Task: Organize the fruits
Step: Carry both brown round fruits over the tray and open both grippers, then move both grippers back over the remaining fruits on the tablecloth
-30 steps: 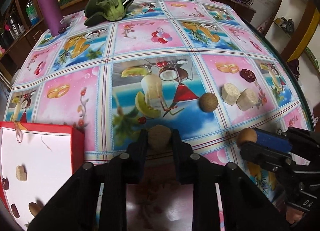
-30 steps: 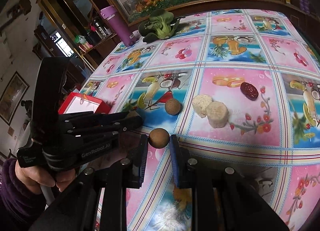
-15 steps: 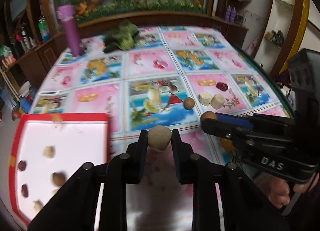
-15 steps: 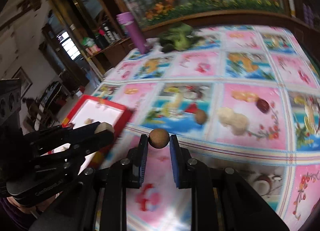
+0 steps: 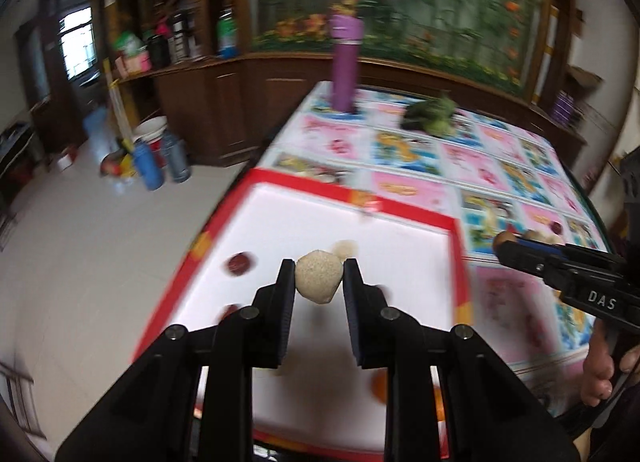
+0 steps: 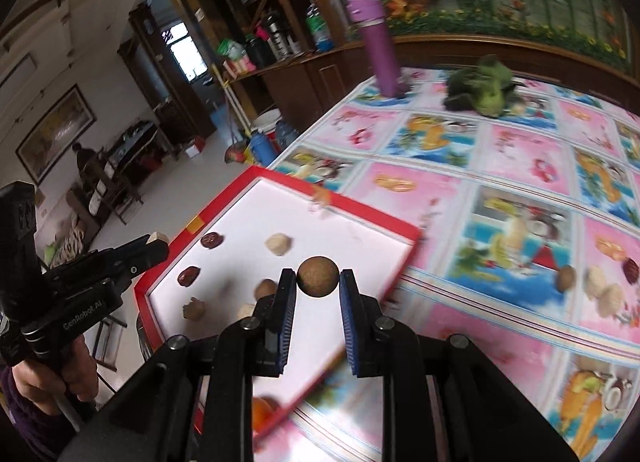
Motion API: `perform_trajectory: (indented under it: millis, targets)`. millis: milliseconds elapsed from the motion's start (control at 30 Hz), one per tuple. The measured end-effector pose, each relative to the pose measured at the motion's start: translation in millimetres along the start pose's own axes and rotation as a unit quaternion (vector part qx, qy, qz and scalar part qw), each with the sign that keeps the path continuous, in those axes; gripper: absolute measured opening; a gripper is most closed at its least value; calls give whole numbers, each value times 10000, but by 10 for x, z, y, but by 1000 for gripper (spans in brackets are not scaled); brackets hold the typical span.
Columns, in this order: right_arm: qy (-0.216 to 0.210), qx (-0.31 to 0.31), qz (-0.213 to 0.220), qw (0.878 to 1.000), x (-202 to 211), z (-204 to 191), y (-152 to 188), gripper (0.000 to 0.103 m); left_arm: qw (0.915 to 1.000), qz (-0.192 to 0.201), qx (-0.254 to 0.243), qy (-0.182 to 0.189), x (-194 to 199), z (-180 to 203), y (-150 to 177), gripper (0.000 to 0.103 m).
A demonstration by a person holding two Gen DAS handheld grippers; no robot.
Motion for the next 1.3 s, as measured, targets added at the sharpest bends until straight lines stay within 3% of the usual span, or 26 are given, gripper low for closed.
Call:
perform_trajectory:
  millis: [400, 667, 933, 1000, 1067, 1100, 1300]
  targets:
    - [269, 47, -781, 9966, -838, -201, -22, 20, 9981, -578, 189, -27, -514, -209, 191, 26]
    - [292, 43, -1003, 9945, -1030, -220, -20, 20, 9966, -798, 88, -181, -705, -227, 224, 26]
    - [274, 114, -1132, 9931, -1051, -248, -6, 21, 9935, -980, -43, -581, -837, -253, 263, 26]
    - [255, 86, -1130, 9932, -1017, -232, -11, 28, 9930, -984, -41, -649, -832, -258, 261, 32]
    - [221, 46, -1077, 9939, -954, -209, -27, 36, 9922, -984, -59, -768, -832, -269, 259, 53]
    - [198, 28, -1010, 9947, -901, -198, -40, 37, 9918, -973, -53, -825, -820, -276, 259, 58]
    - [229, 52, -555, 9982, -474, -101, -118, 39, 9928, -608, -163, -1019, -564, -210, 153, 60]
Point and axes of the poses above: each gripper's, at about its wrist camera, not at the fingertips, and x roughly against the way its jaws point, z to its right, y to its underside, the point moved 4 cm from there along -x, roughly the way its jaws point, and after that the axes turned 2 degrees about z, right-handed, at the moved point
